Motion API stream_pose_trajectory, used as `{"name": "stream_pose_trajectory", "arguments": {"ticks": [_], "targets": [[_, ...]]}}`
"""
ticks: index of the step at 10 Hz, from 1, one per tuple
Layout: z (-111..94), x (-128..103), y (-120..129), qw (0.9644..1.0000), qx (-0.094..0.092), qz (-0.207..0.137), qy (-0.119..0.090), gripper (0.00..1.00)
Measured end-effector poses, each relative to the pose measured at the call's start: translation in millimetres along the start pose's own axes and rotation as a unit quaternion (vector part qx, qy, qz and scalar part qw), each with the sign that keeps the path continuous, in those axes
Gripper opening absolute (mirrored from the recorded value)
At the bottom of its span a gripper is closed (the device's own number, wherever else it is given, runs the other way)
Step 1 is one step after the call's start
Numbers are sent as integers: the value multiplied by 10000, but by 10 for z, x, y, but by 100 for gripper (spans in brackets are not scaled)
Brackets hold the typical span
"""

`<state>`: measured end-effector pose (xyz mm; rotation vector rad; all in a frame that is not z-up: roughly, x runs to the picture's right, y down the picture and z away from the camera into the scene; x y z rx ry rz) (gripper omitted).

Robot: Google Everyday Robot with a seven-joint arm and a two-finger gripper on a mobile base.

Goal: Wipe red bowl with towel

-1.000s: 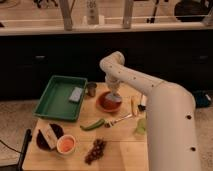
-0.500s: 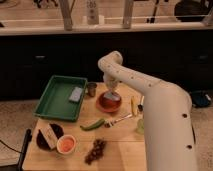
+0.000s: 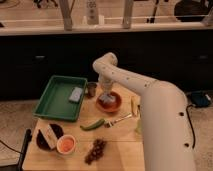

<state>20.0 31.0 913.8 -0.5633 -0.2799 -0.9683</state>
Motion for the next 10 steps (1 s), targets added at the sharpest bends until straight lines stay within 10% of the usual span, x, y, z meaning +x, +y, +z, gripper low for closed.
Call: {"name": "stream_pose_trajectory", "arguments": {"ticks": [5, 10], "targets": [[-19, -225, 391, 9996, -206, -170, -107, 0], [-26, 99, 559, 9989, -404, 210, 138, 0]]}}
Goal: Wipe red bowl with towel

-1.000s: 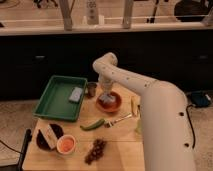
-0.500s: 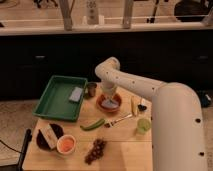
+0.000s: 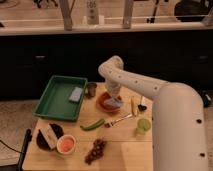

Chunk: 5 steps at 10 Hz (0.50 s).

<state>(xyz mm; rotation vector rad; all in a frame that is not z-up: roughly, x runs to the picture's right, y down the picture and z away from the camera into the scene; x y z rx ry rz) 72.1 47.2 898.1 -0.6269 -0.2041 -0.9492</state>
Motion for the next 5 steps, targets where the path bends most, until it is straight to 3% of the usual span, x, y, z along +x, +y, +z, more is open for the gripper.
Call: {"name": "stream_pose_trajectory", "arguments": {"ticks": [2, 5], "targets": [[-3, 186, -97, 9998, 23, 144, 121, 0], [-37, 269, -308, 9996, 78, 161, 219, 0]]}}
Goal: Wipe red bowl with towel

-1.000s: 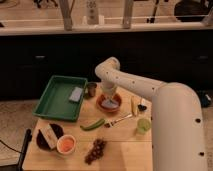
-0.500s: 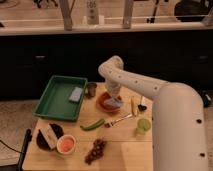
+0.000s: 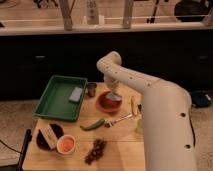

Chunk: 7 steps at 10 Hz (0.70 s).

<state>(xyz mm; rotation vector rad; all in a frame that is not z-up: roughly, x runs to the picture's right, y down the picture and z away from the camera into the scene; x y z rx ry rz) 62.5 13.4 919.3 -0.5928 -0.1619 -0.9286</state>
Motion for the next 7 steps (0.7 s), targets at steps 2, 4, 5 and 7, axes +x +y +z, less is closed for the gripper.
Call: {"name": "stream_pose_trajectory", "arguments": {"ticks": [2, 4, 5, 7], "targets": [[-13, -39, -112, 9999, 33, -112, 7, 0], [-35, -213, -297, 9992, 128, -387, -60, 0], [-46, -280, -316, 9983, 161, -556, -87, 0], [-71, -484, -268, 9955, 217, -894, -222, 0]]}}
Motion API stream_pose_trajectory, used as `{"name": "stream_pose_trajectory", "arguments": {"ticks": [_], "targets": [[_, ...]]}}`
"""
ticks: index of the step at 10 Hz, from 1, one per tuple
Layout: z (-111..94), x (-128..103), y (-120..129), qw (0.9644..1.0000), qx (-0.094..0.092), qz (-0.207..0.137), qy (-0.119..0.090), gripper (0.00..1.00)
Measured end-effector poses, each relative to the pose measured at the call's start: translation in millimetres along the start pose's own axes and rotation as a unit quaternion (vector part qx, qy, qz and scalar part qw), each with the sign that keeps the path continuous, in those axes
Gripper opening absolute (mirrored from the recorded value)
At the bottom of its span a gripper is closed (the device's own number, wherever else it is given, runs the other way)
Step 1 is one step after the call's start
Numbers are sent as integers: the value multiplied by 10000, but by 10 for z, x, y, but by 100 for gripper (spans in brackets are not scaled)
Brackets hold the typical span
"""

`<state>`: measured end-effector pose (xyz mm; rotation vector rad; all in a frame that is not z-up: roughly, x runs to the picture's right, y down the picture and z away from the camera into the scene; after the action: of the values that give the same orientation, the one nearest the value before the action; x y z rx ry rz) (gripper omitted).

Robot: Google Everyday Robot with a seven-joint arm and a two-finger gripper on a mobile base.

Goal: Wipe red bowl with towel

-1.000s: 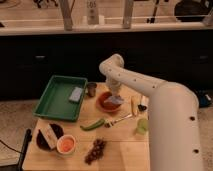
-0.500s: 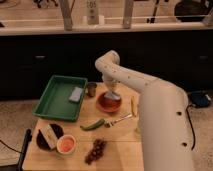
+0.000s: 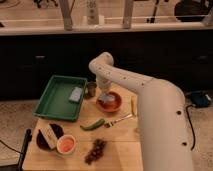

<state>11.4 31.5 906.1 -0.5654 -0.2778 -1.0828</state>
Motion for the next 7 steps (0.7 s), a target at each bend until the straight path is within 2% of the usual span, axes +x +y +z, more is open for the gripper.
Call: {"name": "stream_pose_trajectory", "arguments": {"ticks": [2, 4, 7], "targets": [[-15, -126, 47, 9998, -5, -197, -81, 0], [-19, -188, 260, 9995, -115, -252, -172, 0], [-20, -31, 675, 9993, -298, -38, -206, 0]]}}
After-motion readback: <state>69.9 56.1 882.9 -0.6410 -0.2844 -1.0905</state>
